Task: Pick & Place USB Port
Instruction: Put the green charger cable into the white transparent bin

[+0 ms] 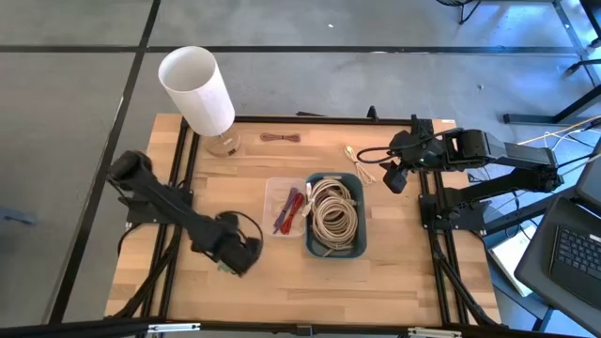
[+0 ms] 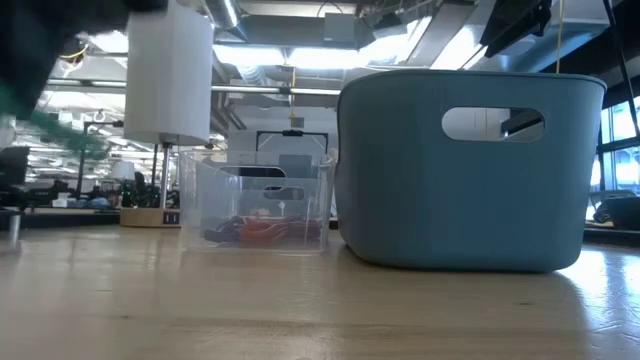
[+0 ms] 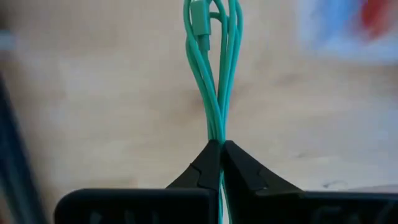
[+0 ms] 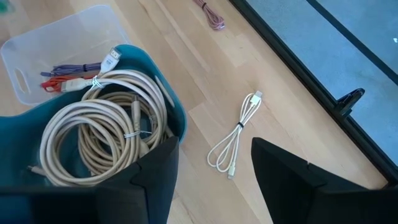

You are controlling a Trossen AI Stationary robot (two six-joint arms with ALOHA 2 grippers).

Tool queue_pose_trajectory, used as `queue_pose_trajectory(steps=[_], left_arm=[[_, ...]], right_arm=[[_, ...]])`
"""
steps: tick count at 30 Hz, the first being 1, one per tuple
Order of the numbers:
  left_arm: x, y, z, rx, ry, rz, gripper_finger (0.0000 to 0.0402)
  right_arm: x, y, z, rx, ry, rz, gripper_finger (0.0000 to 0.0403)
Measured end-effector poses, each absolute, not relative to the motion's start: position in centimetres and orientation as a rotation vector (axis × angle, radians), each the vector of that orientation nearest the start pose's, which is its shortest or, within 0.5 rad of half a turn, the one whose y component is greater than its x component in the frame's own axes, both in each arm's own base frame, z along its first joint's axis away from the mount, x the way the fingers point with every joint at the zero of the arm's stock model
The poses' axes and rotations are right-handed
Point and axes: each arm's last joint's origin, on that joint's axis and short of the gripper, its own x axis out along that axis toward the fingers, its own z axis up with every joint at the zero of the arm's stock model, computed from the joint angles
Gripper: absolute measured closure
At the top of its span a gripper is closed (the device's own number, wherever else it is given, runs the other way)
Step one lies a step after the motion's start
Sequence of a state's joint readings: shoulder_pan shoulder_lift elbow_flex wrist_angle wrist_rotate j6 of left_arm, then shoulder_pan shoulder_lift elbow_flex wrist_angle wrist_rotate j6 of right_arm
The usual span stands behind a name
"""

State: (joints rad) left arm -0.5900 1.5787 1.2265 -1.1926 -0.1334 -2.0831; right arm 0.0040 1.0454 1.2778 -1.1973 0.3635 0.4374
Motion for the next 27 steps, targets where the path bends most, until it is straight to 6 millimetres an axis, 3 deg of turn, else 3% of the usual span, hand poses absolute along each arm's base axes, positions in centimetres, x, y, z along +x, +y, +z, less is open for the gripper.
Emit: queue_pose_trajectory(steps=[6, 11, 20, 27], left_arm=[[22.6, -11.7, 30.2, -1.14, 0.583, 0.875, 0.0399], [24.4, -8.4, 32.5, -1.018, 0.482, 0.731, 0.0399], [27.9, -2.7, 30.2, -0.922, 0.705, 0.733, 0.0399], [30.8, -0.8, 27.0, -0.929, 0.86, 0.695, 0.0399]], right_arm=[[16.7, -1.0, 36.9, 0.215, 0.848, -0.544, 0.0197], [16.8, -1.0, 37.1, 0.22, 0.824, -0.545, 0.0197], [16.8, -1.0, 37.0, 0.245, 0.828, -0.559, 0.0197], [16.8, -1.0, 37.0, 0.248, 0.826, -0.56, 0.0197]])
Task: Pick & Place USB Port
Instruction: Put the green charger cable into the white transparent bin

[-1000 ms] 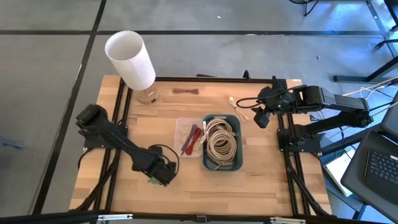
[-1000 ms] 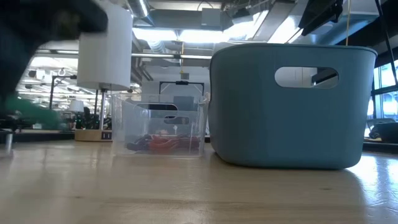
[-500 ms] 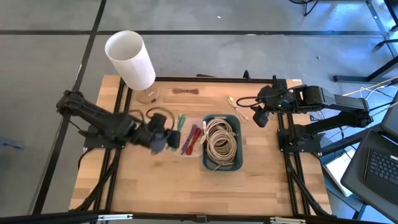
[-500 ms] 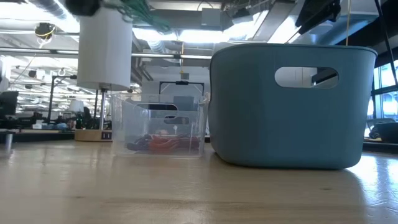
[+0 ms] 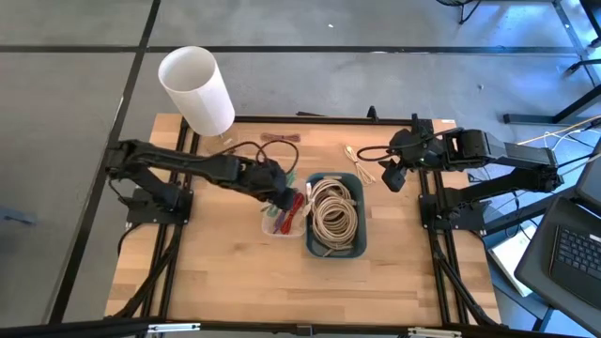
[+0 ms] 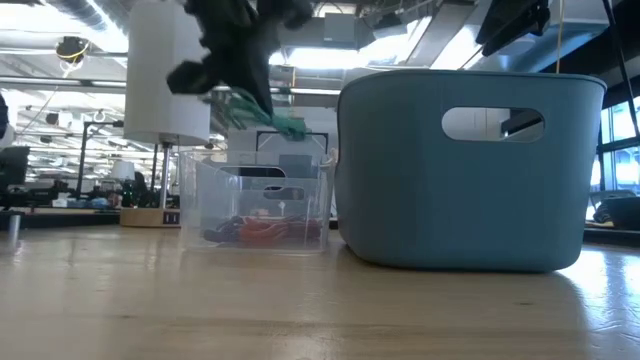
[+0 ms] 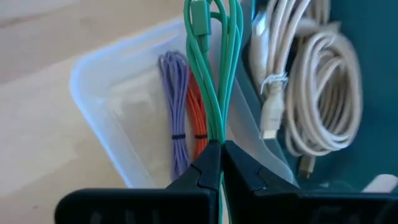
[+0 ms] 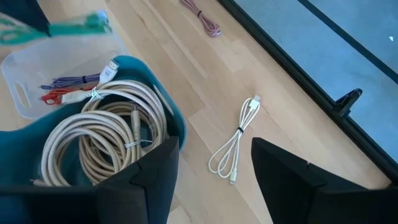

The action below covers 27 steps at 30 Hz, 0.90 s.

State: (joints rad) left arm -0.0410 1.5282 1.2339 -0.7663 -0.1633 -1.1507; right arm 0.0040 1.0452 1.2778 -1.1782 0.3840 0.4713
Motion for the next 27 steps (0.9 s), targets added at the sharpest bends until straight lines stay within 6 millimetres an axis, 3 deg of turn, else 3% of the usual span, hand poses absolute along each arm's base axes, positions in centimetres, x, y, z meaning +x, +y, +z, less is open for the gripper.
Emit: queue_pose_trajectory(steps=[9, 15, 21, 27], left_arm=[[34.1, -0.8, 22.4, -0.986, 0.973, 0.651, 0.0399], [35.2, -0.8, 19.3, -0.981, 1.063, 0.682, 0.0399], [35.7, -0.8, 17.4, -0.961, 1.103, 0.707, 0.0398], [36.0, -0.8, 17.2, -0.957, 1.104, 0.672, 0.0377]], right_arm=[[16.8, -1.0, 37.0, 0.252, 0.827, -0.559, 0.0197], [16.7, -1.0, 37.0, 0.25, 0.828, -0.558, 0.0197], [16.7, -1.0, 37.0, 0.249, 0.828, -0.558, 0.0197], [16.7, -1.0, 37.0, 0.245, 0.83, -0.556, 0.0197]])
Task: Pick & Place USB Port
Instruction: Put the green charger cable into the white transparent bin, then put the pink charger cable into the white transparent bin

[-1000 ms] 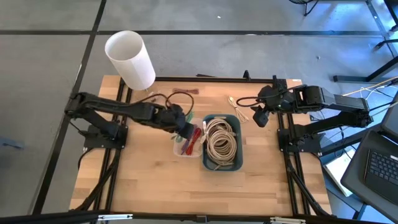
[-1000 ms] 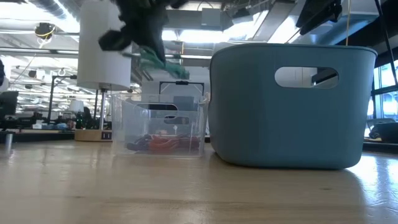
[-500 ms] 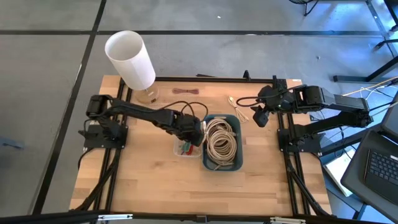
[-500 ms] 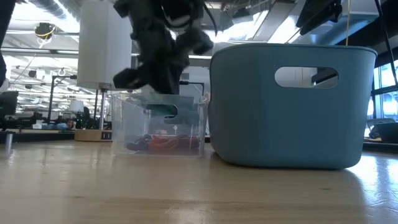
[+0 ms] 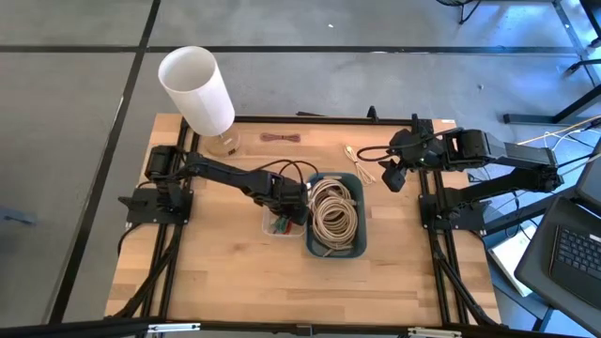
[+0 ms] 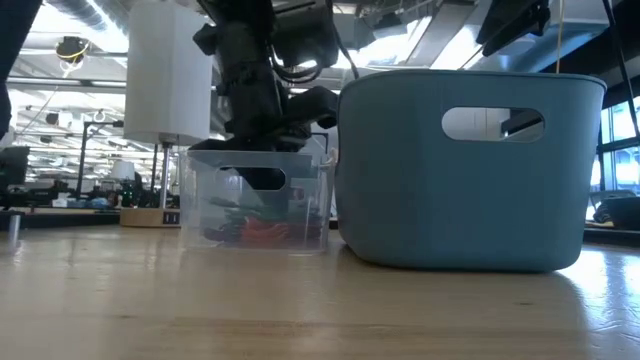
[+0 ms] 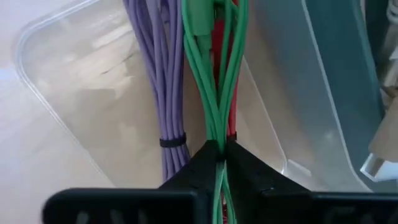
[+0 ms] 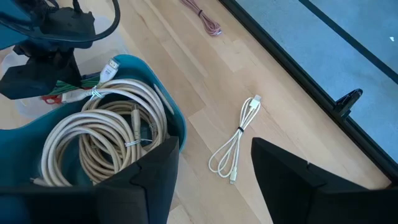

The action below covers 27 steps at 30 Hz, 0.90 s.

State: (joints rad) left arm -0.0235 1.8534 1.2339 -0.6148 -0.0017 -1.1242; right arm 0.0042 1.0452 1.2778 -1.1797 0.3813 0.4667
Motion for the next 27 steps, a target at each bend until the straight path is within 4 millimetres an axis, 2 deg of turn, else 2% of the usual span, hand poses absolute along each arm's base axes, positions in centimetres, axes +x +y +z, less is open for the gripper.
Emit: queue_pose_trajectory(steps=[9, 14, 21, 27], left_arm=[[35.8, -0.5, 18.2, -0.959, 1.08, 0.642, 0.0274], [35.3, -0.3, 19.5, -0.995, 1.069, 0.616, 0.0239], [34.0, 0.2, 24.4, -1.034, 0.898, 0.541, 0.0229], [32.5, 1.5, 29.8, -0.964, 0.615, 0.449, 0.0229]], right_arm=[[16.7, -1.0, 37.0, 0.246, 0.83, -0.556, 0.0197], [16.7, -1.0, 37.0, 0.245, 0.831, -0.556, 0.0197], [16.7, -1.0, 37.0, 0.245, 0.831, -0.557, 0.0197], [16.8, -1.1, 37.0, 0.241, 0.821, -0.575, 0.0197]])
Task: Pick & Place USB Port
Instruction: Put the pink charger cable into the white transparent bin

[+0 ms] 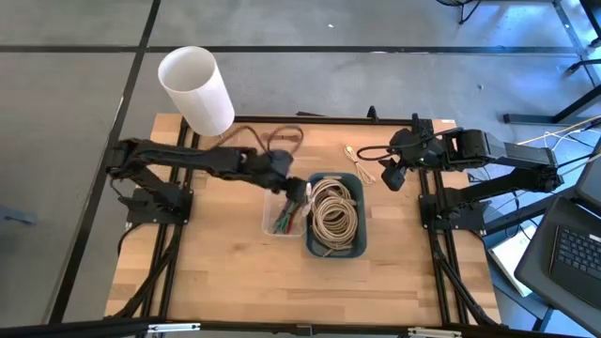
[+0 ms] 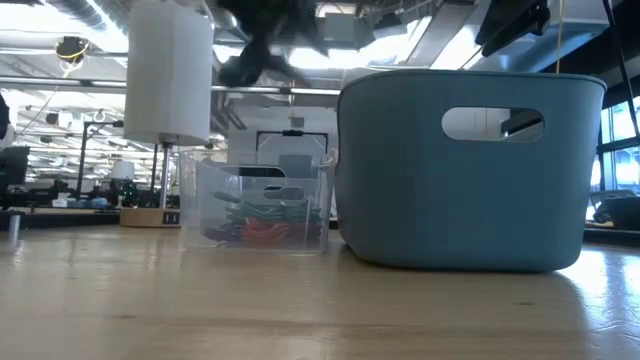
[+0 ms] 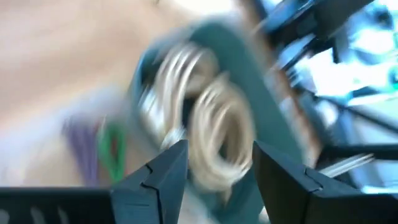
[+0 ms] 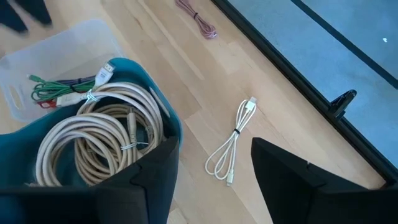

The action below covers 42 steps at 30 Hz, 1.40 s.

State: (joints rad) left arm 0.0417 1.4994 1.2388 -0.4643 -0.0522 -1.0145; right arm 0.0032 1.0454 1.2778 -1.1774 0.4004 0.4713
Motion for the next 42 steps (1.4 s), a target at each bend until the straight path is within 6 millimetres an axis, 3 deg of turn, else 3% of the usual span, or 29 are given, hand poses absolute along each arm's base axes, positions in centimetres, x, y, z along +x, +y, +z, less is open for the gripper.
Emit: queue_pose_trajectory(steps=[5, 9, 13, 16, 24, 42], left_arm=[[32.1, 2.8, 33.8, -0.77, 0.331, 0.349, 0.023], [32.3, 3.6, 35.8, -0.513, 0.181, 0.251, 0.0231], [32.3, 4.1, 36.2, -0.221, 0.174, 0.22, 0.0231], [32.2, 4.6, 36.0, -0.106, 0.202, 0.233, 0.0231], [31.9, 6.0, 35.4, -0.084, 0.268, 0.274, 0.0231], [31.9, 6.1, 35.4, -0.086, 0.269, 0.274, 0.0231]], right_arm=[[16.8, -1.1, 37.1, 0.27, 0.803, -0.594, 0.0197], [16.8, -1.1, 37.1, 0.304, 0.793, -0.61, 0.0197], [16.8, -1.1, 37.1, 0.331, 0.784, -0.622, 0.0197], [16.8, -1.1, 37.1, 0.346, 0.779, -0.629, 0.0197], [16.8, -1.1, 37.1, 0.357, 0.774, -0.638, 0.0197], [16.8, -1.1, 37.1, 0.357, 0.774, -0.637, 0.0197]])
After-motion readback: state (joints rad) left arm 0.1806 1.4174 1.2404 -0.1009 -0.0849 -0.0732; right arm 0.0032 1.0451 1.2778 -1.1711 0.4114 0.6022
